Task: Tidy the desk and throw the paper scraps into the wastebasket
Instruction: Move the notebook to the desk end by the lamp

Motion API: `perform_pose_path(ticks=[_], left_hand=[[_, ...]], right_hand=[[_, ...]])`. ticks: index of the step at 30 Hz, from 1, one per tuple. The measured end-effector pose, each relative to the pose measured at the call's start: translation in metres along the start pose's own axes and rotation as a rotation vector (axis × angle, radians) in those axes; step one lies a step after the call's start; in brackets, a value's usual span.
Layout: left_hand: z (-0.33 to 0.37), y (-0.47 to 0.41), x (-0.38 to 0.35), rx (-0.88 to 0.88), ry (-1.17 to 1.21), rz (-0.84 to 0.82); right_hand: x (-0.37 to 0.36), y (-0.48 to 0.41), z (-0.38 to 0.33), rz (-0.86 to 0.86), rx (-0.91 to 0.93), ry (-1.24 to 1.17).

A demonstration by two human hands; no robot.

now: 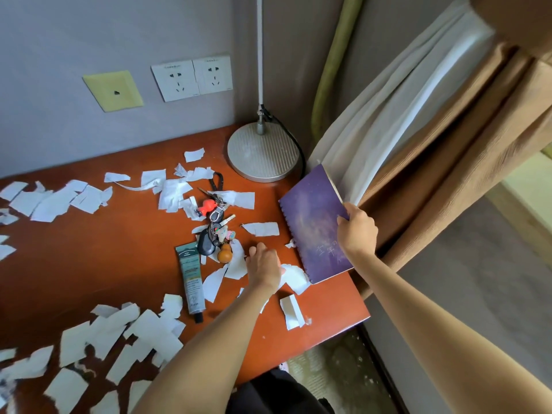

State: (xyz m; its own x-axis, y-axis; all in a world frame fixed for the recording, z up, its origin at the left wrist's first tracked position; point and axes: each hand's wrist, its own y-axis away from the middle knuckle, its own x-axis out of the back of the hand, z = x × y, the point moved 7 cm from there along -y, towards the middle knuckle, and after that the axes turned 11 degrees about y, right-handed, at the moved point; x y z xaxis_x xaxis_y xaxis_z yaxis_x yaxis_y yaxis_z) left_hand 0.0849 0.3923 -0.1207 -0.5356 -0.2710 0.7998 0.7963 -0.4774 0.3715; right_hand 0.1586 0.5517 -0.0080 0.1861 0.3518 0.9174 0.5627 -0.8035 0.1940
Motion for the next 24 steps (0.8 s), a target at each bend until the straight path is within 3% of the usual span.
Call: perform_pose_path(ticks=[17,24], left_hand=[[0.011,-0.025,0.013,-0.054,0.129,0.156],[-0.02,-0.022,0.058,0.066,0.022,0.381]], right_hand=[[-0.001,-0.005,-0.006,-0.001,0.003,-0.051],[0.0,-0.002,-0.016,0.024,-0.02,-0.076]])
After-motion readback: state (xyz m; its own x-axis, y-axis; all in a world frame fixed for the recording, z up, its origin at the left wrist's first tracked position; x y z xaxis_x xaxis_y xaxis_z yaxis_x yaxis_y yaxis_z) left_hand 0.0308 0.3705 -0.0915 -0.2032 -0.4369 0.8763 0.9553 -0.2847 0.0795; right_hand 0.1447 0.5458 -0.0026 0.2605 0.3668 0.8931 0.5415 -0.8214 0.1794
